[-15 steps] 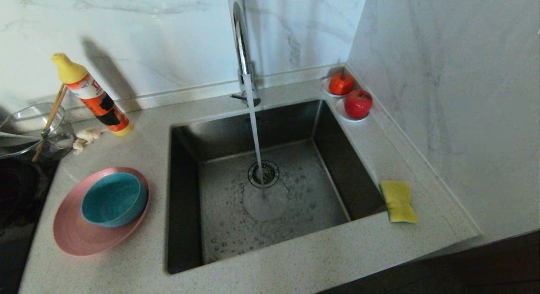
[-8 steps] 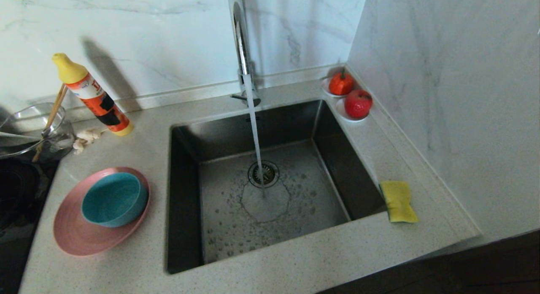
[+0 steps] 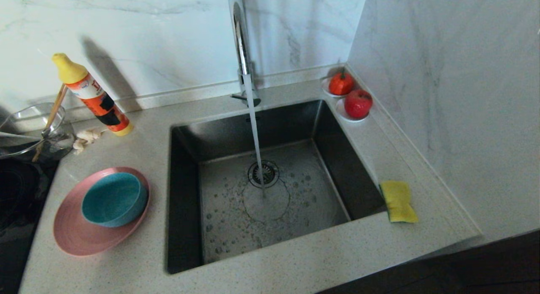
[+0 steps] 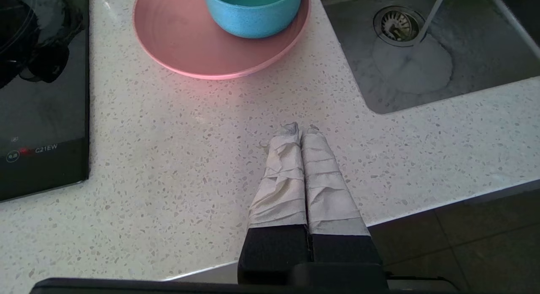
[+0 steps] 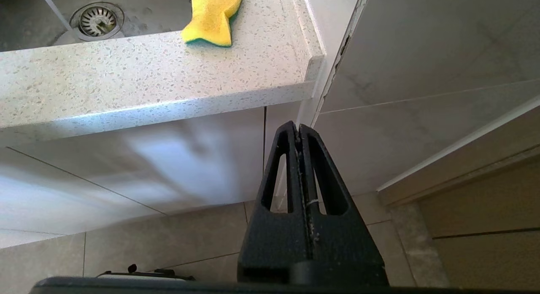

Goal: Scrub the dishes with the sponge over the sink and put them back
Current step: Pick up a bowl and the sponge

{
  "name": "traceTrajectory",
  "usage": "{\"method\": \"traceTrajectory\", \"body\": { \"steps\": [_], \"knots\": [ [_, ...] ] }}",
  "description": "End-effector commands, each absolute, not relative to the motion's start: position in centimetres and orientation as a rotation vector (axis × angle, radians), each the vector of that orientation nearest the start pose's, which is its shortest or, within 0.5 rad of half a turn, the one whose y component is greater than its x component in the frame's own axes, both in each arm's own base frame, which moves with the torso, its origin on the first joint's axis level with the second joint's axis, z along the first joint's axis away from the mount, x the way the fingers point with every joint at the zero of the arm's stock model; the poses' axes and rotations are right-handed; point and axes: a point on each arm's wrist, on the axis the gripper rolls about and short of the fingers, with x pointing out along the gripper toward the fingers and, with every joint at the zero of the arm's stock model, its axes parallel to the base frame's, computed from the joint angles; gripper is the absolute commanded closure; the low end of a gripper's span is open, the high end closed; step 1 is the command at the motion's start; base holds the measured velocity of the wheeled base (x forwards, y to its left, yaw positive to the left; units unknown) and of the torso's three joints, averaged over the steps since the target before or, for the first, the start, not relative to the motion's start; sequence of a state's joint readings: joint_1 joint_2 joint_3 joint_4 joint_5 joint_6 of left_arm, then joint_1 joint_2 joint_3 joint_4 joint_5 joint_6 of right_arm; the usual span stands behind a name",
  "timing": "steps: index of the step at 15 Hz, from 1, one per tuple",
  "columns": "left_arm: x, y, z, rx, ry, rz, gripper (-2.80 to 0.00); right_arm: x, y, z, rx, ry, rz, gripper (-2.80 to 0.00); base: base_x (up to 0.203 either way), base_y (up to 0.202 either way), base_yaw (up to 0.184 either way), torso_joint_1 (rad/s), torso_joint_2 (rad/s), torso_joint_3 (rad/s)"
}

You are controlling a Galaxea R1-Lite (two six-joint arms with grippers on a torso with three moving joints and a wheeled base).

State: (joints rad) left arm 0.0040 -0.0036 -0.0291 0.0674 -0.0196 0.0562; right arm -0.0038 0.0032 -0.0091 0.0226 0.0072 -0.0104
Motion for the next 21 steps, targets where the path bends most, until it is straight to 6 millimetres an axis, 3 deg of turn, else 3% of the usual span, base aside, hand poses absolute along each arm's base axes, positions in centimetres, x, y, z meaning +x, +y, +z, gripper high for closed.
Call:
{"method": "traceTrajectory", "body": {
  "steps": [1, 16, 18, 21],
  "knots": [
    [-2.5, -0.1, 7.6, 0.056, 0.038, -0.016, 0.0, -2.3, 0.0, 7.6, -0.012, 0.017, 0.004, 0.0, 0.0, 0.0, 0.0, 0.0, 0.0, 0.0],
    [-2.5, -0.1, 7.6, 0.056, 0.038, -0.016, 0.0, -2.3, 0.0, 7.6, -0.079, 0.001, 0.003, 0.0, 0.0, 0.0, 0.0, 0.0, 0.0, 0.0],
    [-2.5, -0.1, 7.6, 0.056, 0.038, -0.016, 0.0, -2.6, 0.0, 8.5, -0.089, -0.025, 0.01, 0.0, 0.0, 0.0, 0.0, 0.0, 0.0, 0.0],
    [-2.5, -0.1, 7.6, 0.055, 0.038, -0.015, 0.0, -4.6, 0.1, 12.3, -0.087, -0.069, 0.043, 0.0, 0.0, 0.0, 0.0, 0.0, 0.0, 0.0]
  ]
}}
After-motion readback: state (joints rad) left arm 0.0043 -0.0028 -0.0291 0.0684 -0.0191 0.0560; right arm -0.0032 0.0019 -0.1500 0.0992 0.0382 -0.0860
